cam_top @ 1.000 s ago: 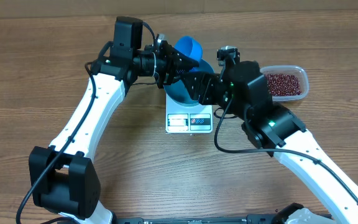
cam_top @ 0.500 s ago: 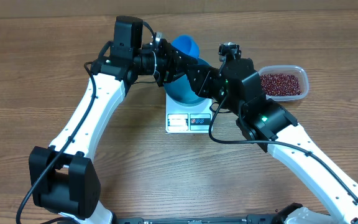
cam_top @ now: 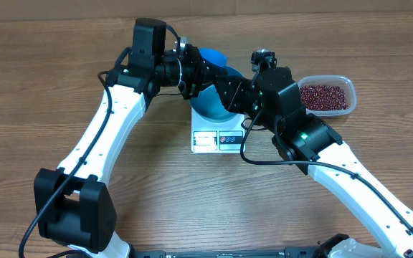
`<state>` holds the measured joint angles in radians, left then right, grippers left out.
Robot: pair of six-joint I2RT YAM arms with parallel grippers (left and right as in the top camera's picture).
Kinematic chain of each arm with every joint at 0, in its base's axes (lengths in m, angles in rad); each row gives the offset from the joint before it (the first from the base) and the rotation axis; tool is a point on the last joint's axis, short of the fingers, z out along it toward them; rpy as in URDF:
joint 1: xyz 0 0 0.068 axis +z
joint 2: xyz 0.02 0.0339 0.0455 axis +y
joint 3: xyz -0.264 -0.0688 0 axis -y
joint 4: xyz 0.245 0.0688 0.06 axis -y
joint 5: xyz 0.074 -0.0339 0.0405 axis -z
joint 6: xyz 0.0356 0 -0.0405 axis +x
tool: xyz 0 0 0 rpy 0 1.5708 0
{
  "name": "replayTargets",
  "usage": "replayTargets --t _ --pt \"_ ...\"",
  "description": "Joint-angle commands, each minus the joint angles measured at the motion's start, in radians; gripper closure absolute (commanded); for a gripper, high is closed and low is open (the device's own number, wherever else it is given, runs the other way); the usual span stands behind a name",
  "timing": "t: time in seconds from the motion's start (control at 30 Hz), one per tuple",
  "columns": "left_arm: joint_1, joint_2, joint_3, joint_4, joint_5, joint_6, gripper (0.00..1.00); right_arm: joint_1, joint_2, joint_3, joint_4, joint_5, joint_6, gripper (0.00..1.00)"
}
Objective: Scoop item into bowl and weigh 150g on scale
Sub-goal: 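Grasp the scoop handle with the right gripper and release the left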
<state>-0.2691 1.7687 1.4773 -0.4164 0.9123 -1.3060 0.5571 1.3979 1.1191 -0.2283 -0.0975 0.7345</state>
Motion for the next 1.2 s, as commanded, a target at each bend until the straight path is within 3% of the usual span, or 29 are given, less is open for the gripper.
replayTargets --t 0.0,0.3,0.53,0.73,0.93,1.07,1.17 --pt "-0.013 -0.032 0.020 0.016 -0.004 0.031 0.95 0.005 0.005 0.014 0.002 -0.008 0.000 0.67" --pt "-0.012 -0.032 0.020 0.147 -0.003 0.191 0.96 0.002 0.007 0.013 -0.007 -0.009 0.226 0.60" --pt "-0.010 -0.032 0.020 0.230 0.018 0.343 0.96 -0.033 0.005 0.014 0.063 -0.106 0.238 0.59" --pt "0.018 -0.032 0.020 0.435 0.119 0.316 0.96 -0.109 0.005 0.013 0.138 -0.224 0.299 0.59" --pt "0.017 -0.032 0.020 0.475 0.128 0.283 0.96 -0.138 0.005 0.013 0.208 -0.272 0.345 0.63" --pt "0.012 -0.032 0.020 0.530 0.144 0.239 0.96 -0.141 0.005 0.013 0.260 -0.271 0.396 0.74" --pt "0.013 -0.032 0.020 0.626 0.159 0.146 0.96 -0.145 0.005 0.013 0.282 -0.272 0.396 0.76"
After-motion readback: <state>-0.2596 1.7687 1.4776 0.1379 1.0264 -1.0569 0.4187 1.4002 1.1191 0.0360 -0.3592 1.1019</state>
